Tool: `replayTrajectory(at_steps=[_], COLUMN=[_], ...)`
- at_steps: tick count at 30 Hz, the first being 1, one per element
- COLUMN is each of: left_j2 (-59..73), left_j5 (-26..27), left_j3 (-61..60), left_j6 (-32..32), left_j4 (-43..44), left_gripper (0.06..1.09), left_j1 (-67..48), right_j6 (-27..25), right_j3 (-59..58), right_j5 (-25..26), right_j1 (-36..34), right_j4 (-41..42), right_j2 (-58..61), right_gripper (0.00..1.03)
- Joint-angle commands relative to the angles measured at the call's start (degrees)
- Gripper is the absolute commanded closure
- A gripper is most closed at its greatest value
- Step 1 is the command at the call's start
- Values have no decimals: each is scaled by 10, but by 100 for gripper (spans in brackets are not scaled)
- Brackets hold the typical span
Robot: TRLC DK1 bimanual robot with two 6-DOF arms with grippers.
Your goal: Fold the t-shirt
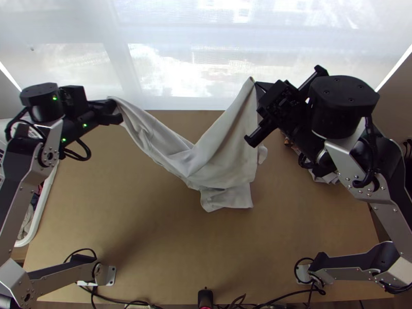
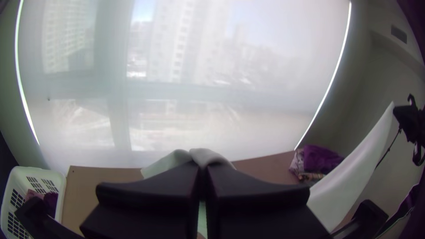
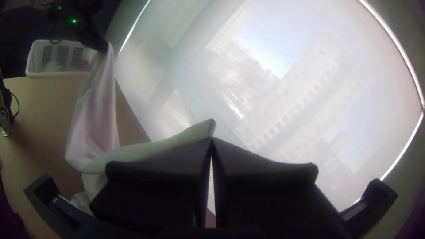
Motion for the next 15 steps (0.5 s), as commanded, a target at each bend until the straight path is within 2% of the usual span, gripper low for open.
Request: replayTrajectory(at_steps=[1, 9, 15], left_j2=[-9, -3, -23], left_j5=[-1, -1, -2], left_j3=[105, 217, 249], left_j6=[-30, -42, -46], left_j4=[-20, -19, -22], left_gripper=[105, 105, 105], left_j1=[80, 168, 188], right_j6=[11, 10, 11], right_j3=[21, 35, 29], right_j5=[-5, -9, -33], right_j1=[5, 11, 15], right_j4=[-13, -17, -18], right_j2=[1, 11, 38], right_gripper=[100, 100, 100])
